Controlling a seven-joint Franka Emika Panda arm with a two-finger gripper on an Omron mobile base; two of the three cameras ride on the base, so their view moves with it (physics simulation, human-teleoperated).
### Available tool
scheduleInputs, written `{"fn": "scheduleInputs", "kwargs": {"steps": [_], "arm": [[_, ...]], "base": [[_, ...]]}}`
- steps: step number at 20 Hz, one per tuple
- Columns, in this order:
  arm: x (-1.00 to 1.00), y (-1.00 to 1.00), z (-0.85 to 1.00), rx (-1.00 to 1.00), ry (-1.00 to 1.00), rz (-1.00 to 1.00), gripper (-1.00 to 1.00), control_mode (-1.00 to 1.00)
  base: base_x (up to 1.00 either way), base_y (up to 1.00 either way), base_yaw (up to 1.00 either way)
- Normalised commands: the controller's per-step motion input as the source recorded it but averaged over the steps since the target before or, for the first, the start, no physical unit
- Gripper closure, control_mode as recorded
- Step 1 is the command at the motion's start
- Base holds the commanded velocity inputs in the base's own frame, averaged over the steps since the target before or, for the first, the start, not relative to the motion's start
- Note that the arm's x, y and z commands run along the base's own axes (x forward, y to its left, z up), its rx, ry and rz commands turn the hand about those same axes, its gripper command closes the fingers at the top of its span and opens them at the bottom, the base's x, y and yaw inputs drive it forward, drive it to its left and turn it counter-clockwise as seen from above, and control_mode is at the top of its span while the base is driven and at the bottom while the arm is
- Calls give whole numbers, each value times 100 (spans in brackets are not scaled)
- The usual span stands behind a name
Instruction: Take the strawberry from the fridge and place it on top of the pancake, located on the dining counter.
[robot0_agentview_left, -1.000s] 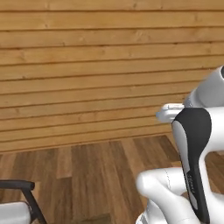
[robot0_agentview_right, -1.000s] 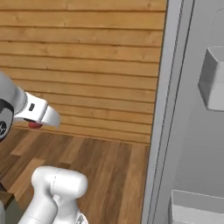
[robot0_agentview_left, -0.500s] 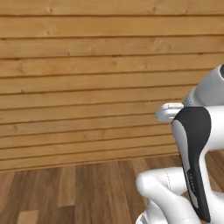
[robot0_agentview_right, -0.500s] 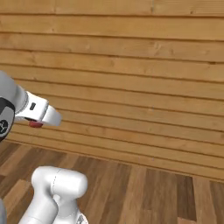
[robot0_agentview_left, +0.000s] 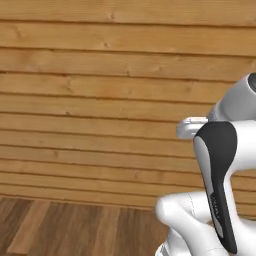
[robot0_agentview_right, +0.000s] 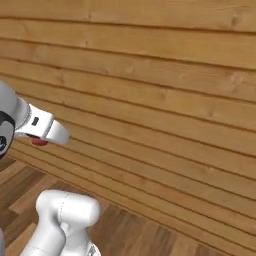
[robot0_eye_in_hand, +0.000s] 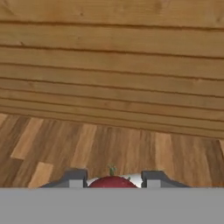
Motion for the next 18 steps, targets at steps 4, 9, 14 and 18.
{"fn": "scheduleInputs", "kwargs": {"steps": [4,9,14,18], "arm": [[0,0,0,0,0,0,100,100],[0,0,0,0,0,0,100,100],[0,0,0,0,0,0,100,100],[0,0,0,0,0,0,100,100]], "base": [[99,-14,76],[78,-13,86],[66,-9,88],[63,-7,89]]}}
